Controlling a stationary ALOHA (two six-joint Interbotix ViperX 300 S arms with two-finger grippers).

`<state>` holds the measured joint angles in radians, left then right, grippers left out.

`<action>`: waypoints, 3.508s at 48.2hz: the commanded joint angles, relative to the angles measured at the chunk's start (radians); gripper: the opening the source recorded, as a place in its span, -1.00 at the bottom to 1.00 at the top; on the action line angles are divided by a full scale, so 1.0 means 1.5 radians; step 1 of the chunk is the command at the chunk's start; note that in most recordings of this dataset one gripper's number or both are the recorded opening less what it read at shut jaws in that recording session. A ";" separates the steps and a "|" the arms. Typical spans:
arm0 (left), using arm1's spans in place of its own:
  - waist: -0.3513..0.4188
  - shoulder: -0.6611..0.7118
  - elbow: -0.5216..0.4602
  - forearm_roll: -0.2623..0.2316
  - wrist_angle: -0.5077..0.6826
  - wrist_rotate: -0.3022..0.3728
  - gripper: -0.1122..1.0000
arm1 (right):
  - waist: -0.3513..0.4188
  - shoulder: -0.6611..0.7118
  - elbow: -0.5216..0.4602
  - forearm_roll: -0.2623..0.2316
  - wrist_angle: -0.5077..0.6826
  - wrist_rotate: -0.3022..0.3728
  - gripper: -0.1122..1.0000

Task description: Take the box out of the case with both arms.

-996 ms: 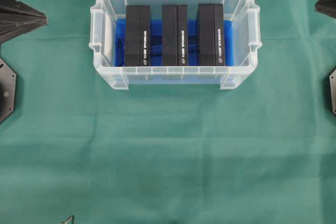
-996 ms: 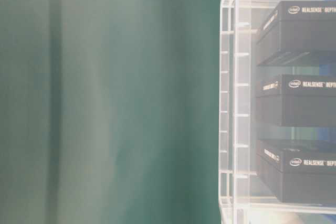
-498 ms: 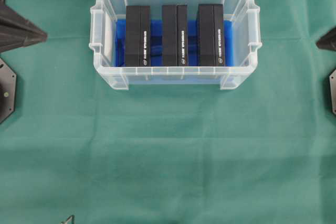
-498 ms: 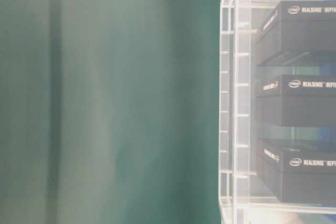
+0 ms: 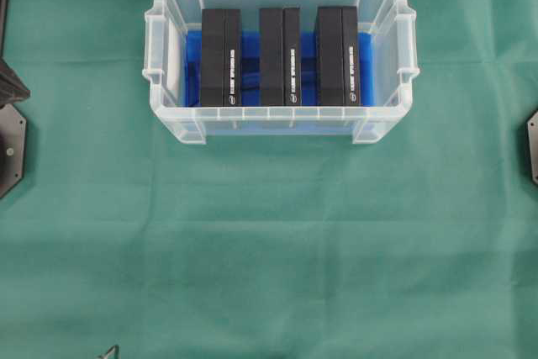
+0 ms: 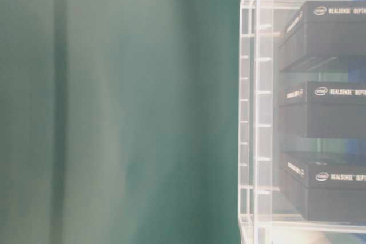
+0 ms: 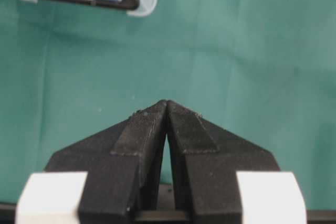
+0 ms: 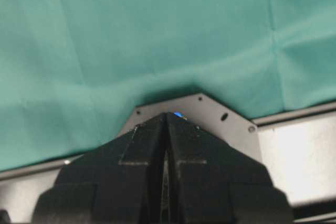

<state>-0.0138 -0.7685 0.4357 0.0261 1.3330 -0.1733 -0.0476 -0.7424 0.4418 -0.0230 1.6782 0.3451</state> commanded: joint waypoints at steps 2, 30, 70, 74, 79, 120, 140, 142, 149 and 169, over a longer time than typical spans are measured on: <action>-0.002 0.008 -0.019 0.001 0.003 -0.002 -0.79 | -0.001 0.002 -0.016 -0.002 0.005 0.002 -0.78; 0.002 0.034 -0.029 0.011 0.015 -0.529 -0.79 | 0.000 0.015 -0.016 -0.051 0.005 0.550 -0.78; 0.117 0.071 -0.045 0.017 0.084 -0.742 -0.79 | -0.144 0.064 -0.021 -0.080 -0.039 0.629 -0.78; 0.160 0.085 -0.053 0.017 0.085 -0.687 -0.79 | -0.201 0.075 -0.025 -0.079 -0.071 0.571 -0.78; 0.205 0.106 -0.067 0.016 0.086 -0.635 -0.79 | -0.250 0.089 -0.030 -0.077 -0.092 0.522 -0.78; 0.266 0.134 -0.067 0.010 0.152 -0.582 0.29 | -0.276 0.108 -0.027 -0.098 -0.102 0.469 0.93; 0.265 0.121 -0.058 0.008 0.148 -0.601 0.85 | -0.276 0.100 -0.027 -0.094 -0.093 0.497 0.93; 0.265 0.117 -0.056 0.008 0.142 -0.603 0.85 | -0.277 0.099 -0.027 -0.094 -0.092 0.497 0.93; 0.265 0.109 -0.051 0.008 0.125 -0.606 0.85 | -0.277 0.100 -0.026 -0.094 -0.092 0.498 0.93; 0.246 0.216 -0.131 0.005 0.127 -0.613 0.85 | -0.270 0.140 -0.042 -0.081 -0.128 0.522 0.93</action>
<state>0.3682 -0.4909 0.3022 0.0353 1.5263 -1.0876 -0.4587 -0.5461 0.4080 -0.1534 1.5048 1.1259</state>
